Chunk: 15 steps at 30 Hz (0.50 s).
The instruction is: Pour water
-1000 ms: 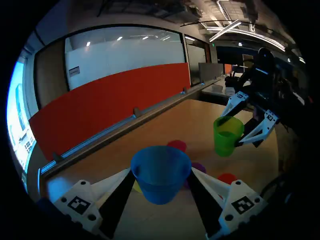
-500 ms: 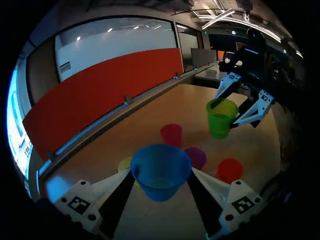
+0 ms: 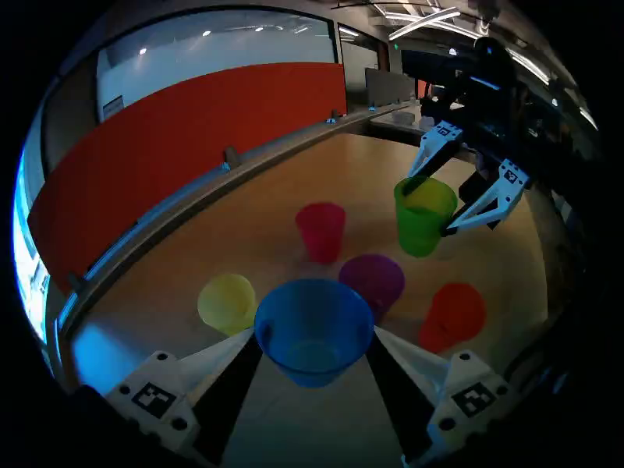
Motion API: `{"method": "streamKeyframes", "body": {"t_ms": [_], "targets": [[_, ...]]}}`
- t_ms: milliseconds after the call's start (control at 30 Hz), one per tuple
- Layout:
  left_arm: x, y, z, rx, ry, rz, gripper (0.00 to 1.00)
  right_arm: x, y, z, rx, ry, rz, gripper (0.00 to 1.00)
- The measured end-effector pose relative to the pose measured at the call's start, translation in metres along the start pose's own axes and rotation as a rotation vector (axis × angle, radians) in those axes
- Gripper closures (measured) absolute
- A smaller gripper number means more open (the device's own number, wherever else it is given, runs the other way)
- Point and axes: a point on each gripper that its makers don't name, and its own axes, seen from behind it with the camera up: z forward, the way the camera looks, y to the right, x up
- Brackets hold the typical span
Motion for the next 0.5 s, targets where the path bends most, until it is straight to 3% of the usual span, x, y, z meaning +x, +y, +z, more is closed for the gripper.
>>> {"method": "streamKeyframes", "body": {"t_ms": [500], "targets": [[-0.029,0.001,0.031,-0.025,-0.061,0.006,0.13,-0.032,0.010,0.017,-0.005,-0.059,0.020,0.09]]}}
